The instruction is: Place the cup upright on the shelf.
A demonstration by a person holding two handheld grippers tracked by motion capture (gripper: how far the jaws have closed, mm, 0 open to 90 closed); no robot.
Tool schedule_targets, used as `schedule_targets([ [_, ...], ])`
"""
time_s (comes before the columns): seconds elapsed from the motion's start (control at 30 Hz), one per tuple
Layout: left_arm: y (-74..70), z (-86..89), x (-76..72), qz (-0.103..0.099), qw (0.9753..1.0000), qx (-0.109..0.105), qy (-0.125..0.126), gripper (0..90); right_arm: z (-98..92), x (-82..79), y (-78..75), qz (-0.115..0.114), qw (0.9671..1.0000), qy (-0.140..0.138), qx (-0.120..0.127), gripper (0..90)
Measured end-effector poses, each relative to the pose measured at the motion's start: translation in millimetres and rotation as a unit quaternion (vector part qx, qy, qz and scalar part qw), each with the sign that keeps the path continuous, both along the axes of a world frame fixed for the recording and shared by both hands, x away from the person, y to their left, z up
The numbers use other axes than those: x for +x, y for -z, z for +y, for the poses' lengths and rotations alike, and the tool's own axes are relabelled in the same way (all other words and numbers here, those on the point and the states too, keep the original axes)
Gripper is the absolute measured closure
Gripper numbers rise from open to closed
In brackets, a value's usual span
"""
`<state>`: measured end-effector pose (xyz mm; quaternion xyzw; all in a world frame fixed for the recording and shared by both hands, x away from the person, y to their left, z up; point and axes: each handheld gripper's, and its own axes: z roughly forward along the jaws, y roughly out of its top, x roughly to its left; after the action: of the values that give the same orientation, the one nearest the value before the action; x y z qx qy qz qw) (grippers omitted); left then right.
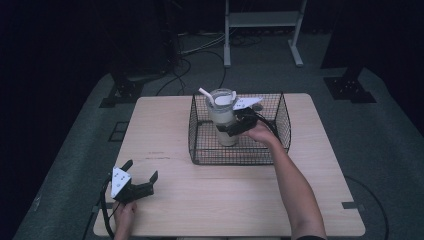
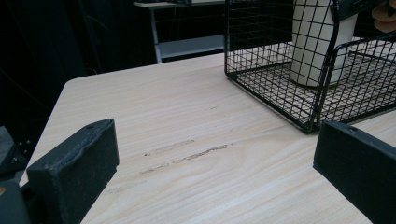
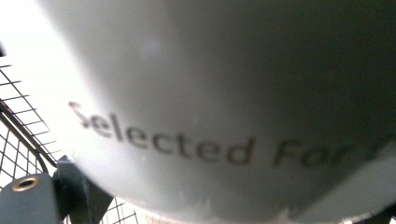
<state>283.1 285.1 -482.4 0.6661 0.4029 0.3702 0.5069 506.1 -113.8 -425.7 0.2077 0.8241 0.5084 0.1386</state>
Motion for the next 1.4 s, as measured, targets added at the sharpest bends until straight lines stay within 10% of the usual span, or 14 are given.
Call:
schedule_targets([
  [1.4,0.2,-0.4,0.6,-0.001,1.0,0.0,0.0,0.0,-24.8,-12.8,-9.0,0.002,0.9996,0.016,0.023,0.0],
])
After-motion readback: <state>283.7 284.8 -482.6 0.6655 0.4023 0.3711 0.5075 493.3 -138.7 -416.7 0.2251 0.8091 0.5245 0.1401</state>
